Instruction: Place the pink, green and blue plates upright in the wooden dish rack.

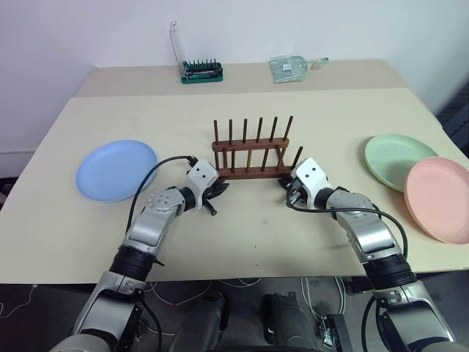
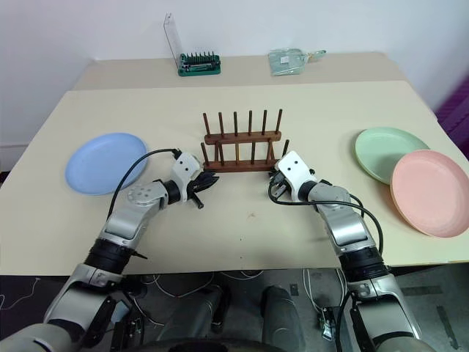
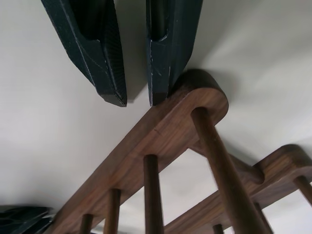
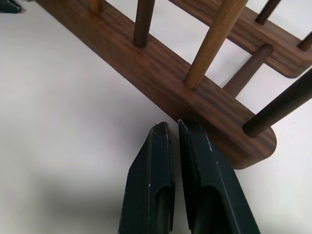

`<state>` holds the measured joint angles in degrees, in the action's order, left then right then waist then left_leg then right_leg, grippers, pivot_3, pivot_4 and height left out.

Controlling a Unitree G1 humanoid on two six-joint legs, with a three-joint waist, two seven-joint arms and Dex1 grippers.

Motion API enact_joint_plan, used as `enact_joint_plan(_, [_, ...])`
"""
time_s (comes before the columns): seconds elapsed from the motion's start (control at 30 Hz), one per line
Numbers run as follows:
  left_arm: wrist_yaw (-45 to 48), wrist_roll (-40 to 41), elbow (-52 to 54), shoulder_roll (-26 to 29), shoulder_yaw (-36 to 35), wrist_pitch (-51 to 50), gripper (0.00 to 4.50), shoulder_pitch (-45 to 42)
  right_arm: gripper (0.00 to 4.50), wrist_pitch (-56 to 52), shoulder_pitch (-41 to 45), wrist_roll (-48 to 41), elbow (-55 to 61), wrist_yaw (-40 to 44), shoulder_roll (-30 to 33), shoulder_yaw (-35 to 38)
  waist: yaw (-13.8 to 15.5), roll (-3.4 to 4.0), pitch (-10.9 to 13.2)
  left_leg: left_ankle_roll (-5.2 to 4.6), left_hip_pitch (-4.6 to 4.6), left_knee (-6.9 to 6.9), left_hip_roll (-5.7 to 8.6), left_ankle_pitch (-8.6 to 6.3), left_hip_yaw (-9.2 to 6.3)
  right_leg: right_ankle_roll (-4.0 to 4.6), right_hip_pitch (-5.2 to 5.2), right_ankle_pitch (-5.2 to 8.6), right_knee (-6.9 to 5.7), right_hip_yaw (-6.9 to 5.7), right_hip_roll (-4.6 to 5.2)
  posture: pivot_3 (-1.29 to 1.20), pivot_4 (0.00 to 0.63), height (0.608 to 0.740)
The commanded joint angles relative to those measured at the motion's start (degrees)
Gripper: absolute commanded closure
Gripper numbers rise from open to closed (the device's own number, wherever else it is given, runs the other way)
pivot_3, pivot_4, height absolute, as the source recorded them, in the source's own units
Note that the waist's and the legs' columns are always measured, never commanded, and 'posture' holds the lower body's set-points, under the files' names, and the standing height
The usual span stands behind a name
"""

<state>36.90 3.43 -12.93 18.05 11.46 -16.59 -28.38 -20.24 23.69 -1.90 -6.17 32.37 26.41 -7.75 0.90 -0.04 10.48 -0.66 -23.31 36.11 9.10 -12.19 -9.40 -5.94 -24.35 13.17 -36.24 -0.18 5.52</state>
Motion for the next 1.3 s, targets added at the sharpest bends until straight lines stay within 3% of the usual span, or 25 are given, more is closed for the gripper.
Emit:
enact_joint_plan(0.03, [-0.68,-1.42,-3.23,-0.86,0.75,0.82,3.8,-0.95,4.18,0.75,1.35,1.0,-1.48,-1.66,-0.65,0.86,-0.03,0.0,-0.01,0.0,0.0,0.0,0.0,0.0,0.0,0.0,0.0,0.0,0.0,0.0,0.0,0.0,0.15,0.74])
enact_joint_plan(0.4, [-3.98,-2.7,-11.18,-3.14,-0.55,4.79,3.8,-5.13,4.18,2.36,4.32,1.83,-6.23,-4.61,-2.12,1.31,-0.21,0.03,-0.07,0.02,0.02,0.0,0.0,0.03,0.0,-0.03,0.0,-0.05,0.0,0.0,-0.02,0.0,0.15,0.74])
enact_joint_plan(0.57, [-1.8,-0.58,-4.55,-2.15,-1.34,3.68,3.8,-1.32,4.18,3.62,3.05,0.06,-3.59,-1.31,-0.58,2.13,-0.32,0.03,-0.07,0.02,0.01,-0.03,0.0,0.03,0.0,-0.03,-0.02,-0.05,0.0,0.0,-0.02,0.0,0.15,0.74])
enact_joint_plan(0.67, [-0.09,3.23,5.65,0.0,-4.36,0.29,3.8,4.22,4.18,3.75,0.79,-3.73,0.8,4.91,3.1,4.42,-0.39,0.04,-0.07,0.01,-0.01,-0.14,0.0,0.02,0.01,-0.02,-0.1,-0.05,0.0,0.02,0.0,0.0,0.15,0.74])
enact_joint_plan(0.77, [1.28,6.32,12.95,2.76,-7.13,-2.33,3.87,8.72,3.38,1.75,-0.99,-7.86,5.36,11.43,8.27,7.26,-0.4,0.08,-0.04,-0.01,-0.05,-0.16,0.0,-0.01,0.01,-0.02,-0.15,-0.05,0.01,0.02,0.01,0.0,0.15,0.74])
enact_joint_plan(0.83, [2.11,7.69,15.7,3.92,-7.79,-3.47,3.87,10.32,2.39,1.08,-1.77,-9.15,7.35,13.94,10.79,8.09,-0.27,0.12,-0.01,-0.04,-0.06,-0.15,0.0,-0.02,0.01,-0.02,-0.15,-0.04,0.01,0.02,0.0,0.0,0.15,0.74])
enact_joint_plan(0.93, [7.36,11.98,22.33,6.61,-7.65,-4.79,3.04,13.17,0.9,-1.94,-1.32,-9.63,8.64,14.74,17.67,13.3,-0.14,0.13,0.0,-0.03,-0.08,-0.09,-0.02,-0.03,0.0,-0.01,-0.12,-0.03,0.03,0.01,0.0,0.0,0.15,0.74])
enact_joint_plan(1.0, [8.26,12.81,24.26,7.19,-7.11,-5.47,2.1,13.44,0.0,-2.46,-1.43,-8.57,8.39,13.59,20.56,15.26,0.2,0.14,0.01,-0.04,-0.08,-0.08,0.0,-0.03,0.02,-0.01,-0.09,-0.02,0.07,0.01,0.04,0.0,0.15,0.74])
enact_joint_plan(1.1, [10.98,13.69,25.62,6.57,-4.19,-5.23,0.54,11.6,0.0,-5.89,-4.97,-8.66,9.11,11.88,24.41,20.62,0.3,0.13,0.0,-0.04,-0.09,-0.09,0.0,-0.04,0.02,-0.01,-0.07,-0.02,0.13,0.01,0.04,0.0,0.15,0.74])
enact_joint_plan(1.3, [15.46,13.0,22.72,3.27,2.57,-3.46,0.54,6.67,0.0,-11.65,-14.33,-8.53,14.09,8.5,27.14,29.53,1.27,0.18,-0.01,-0.08,-0.1,-0.1,-0.02,-0.05,0.11,-0.01,-0.11,-0.02,0.12,0.04,0.05,0.0,0.15,0.74])
